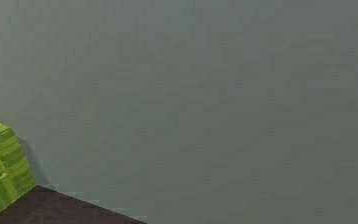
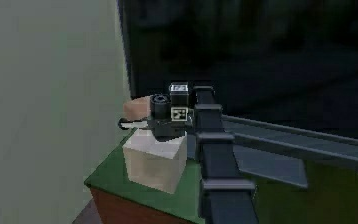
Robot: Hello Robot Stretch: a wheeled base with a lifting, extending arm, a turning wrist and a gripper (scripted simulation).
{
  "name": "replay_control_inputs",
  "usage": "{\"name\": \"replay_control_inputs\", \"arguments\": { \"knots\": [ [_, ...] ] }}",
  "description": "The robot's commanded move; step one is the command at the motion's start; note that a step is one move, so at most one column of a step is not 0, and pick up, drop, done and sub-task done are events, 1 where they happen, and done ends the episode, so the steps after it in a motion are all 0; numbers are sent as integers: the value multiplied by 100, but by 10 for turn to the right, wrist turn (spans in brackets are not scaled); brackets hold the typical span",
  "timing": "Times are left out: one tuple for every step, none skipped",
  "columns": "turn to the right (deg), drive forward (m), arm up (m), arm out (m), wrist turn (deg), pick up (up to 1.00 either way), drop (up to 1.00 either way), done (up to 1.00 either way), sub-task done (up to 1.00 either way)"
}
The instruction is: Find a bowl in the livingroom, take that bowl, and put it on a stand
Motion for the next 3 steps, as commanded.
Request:
{"name": "replay_control_inputs", "arguments": {
  "knots": [
    [0, 0, 4, 0, 0, 0, 0, 0, 0],
    [0, 0, 0, 0, -450, 0, 0, 0, 0],
    [0, 0, 0, 0, -450, 0, 0, 0, 0]
  ]
}}
